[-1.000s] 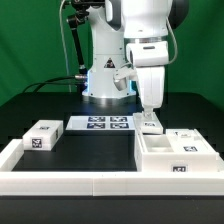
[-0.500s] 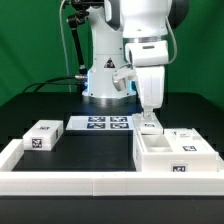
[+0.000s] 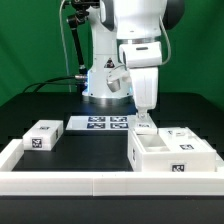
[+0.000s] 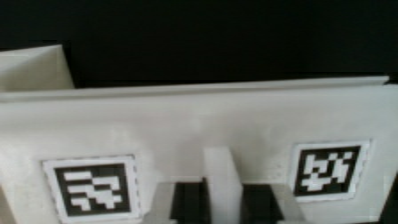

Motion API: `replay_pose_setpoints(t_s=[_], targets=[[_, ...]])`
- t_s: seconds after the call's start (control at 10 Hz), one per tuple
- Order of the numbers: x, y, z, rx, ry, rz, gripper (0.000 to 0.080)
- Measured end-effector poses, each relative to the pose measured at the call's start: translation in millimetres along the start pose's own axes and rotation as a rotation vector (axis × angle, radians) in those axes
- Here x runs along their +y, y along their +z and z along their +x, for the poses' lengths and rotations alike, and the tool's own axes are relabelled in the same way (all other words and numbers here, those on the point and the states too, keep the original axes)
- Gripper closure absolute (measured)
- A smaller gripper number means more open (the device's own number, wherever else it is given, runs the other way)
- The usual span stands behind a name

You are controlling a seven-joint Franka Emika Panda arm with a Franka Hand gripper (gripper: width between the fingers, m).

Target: Assemble cabinet

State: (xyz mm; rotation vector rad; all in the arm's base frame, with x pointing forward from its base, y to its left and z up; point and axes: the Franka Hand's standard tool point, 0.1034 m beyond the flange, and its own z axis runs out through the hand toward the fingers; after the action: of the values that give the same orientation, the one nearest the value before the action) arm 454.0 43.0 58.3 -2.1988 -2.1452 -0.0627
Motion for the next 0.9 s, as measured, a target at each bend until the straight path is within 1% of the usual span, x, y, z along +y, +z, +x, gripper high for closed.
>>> replay_pose_setpoints(t_s=[0.2,0.4,0.9], targets=[[-0.1,0.1,-0.8,-0.001,-0.008,0.003,0.0731],[-0.7,0.2,-4.1,-0.004,-0.041,0.017,0.0731],[-0.6,0.2,-4.3,-0.004,-0.044,0.019,0.0731]])
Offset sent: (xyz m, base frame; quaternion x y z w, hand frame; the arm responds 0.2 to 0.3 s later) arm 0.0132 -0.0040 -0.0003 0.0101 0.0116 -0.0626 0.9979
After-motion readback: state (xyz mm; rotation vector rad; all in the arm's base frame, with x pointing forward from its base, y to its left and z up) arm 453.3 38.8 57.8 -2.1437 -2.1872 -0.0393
